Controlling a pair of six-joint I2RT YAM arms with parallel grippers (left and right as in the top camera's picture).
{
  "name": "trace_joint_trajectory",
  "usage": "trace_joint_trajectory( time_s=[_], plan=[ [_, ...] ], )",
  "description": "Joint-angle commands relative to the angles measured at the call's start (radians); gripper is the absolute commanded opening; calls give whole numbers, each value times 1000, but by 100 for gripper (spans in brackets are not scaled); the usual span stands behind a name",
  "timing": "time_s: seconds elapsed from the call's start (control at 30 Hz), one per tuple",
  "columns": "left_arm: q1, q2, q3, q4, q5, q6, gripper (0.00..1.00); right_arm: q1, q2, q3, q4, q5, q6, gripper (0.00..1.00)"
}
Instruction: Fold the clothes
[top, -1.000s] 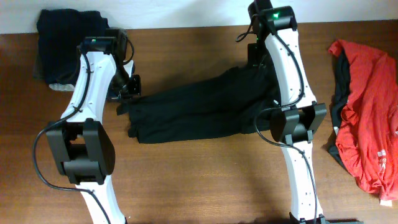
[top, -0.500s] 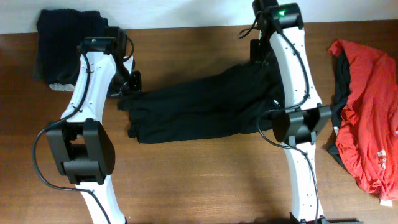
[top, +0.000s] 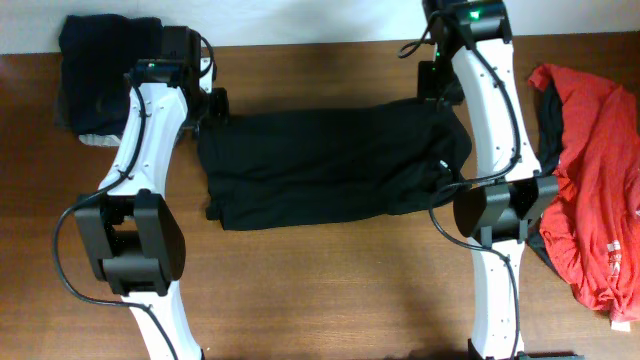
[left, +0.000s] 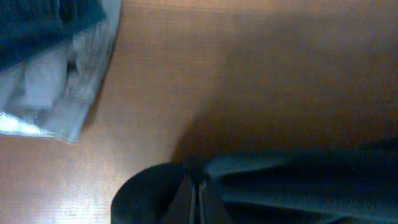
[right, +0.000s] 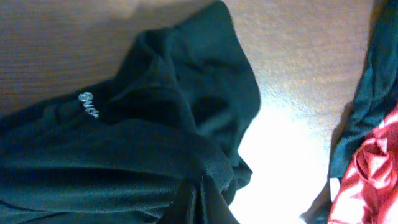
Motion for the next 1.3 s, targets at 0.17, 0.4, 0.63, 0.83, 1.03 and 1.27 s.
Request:
trace_joint_trajectory(
  time_s=[0.17, 0.4, 0.63, 0.83, 1.03, 1.27],
  plan=[
    [7, 62, -6, 113, -13, 39, 1, -61, -34, -12, -6, -2, 24, 4],
    [7, 63, -6, 71, -14, 42, 1, -61, -34, -120, -6, -63, 24, 4],
    [7, 63, -6, -70, -14, 41, 2, -62, -34, -220, -6, -61, 43, 4],
    [7, 63, -6, -181, -14, 42, 11, -62, -34, -228, -6, -31, 42, 18],
    [7, 63, -6, -225, -14, 42, 38, -62, -34, -228, -6, -32, 42, 64],
    [-8, 61, 37, -234, -12, 42, 31, -61, -34, -227, 13, -81, 41, 53]
  ],
)
